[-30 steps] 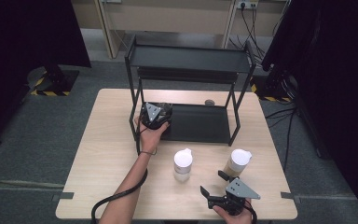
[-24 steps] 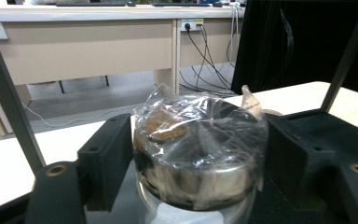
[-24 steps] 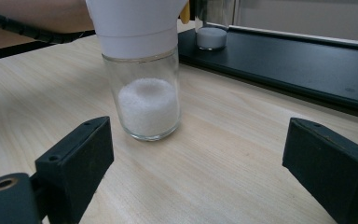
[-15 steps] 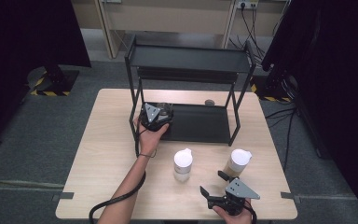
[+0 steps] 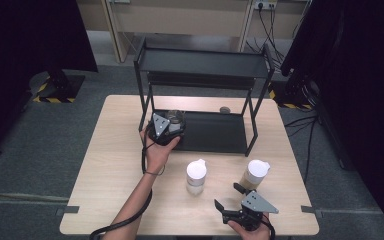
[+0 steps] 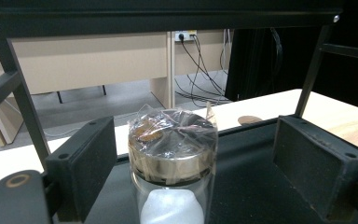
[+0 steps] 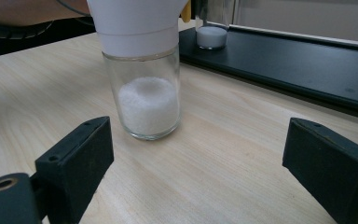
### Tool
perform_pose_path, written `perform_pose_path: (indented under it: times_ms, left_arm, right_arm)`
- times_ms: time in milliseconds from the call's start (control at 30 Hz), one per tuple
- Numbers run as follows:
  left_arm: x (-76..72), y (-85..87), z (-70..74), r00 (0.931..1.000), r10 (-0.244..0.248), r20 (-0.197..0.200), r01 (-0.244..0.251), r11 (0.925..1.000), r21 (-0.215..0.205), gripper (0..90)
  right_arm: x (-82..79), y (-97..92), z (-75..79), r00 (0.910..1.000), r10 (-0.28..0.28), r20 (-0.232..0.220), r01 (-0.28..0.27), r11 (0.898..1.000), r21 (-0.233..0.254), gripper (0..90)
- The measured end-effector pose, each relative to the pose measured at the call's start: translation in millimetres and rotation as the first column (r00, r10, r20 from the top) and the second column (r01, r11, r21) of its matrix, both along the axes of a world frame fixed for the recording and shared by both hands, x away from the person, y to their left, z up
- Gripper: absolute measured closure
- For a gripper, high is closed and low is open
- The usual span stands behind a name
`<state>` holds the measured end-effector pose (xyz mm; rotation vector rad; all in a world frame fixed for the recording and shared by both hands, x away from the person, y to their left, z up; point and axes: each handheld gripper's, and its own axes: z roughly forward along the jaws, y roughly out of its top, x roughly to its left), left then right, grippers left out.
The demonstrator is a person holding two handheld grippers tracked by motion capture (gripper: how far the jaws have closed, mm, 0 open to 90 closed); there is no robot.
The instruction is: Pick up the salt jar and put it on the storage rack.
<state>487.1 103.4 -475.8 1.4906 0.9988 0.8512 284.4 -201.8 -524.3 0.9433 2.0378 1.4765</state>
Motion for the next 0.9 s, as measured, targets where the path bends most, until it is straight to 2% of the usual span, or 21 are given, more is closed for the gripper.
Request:
perform_pose_path:
  times_ms: [700, 900]
  left_arm:
    - [-36.0, 0.7, 10.5, 0.9984, -0.037, 0.044, 0.036, 0.9991, 0.024, 13.4]
    - [-44.8, 1.8, 8.6, 0.9977, -0.041, 0.054, 0.039, 0.9988, 0.030, 13.4]
  right_arm:
    - [-0.1, 0.3, 0.0, 1.0000, -0.002, 0.001, 0.002, 1.000, -0.003, 8.9]
    - [-0.2, 0.3, 0.0, 1.0000, -0.002, 0.002, 0.002, 1.000, -0.004, 8.9]
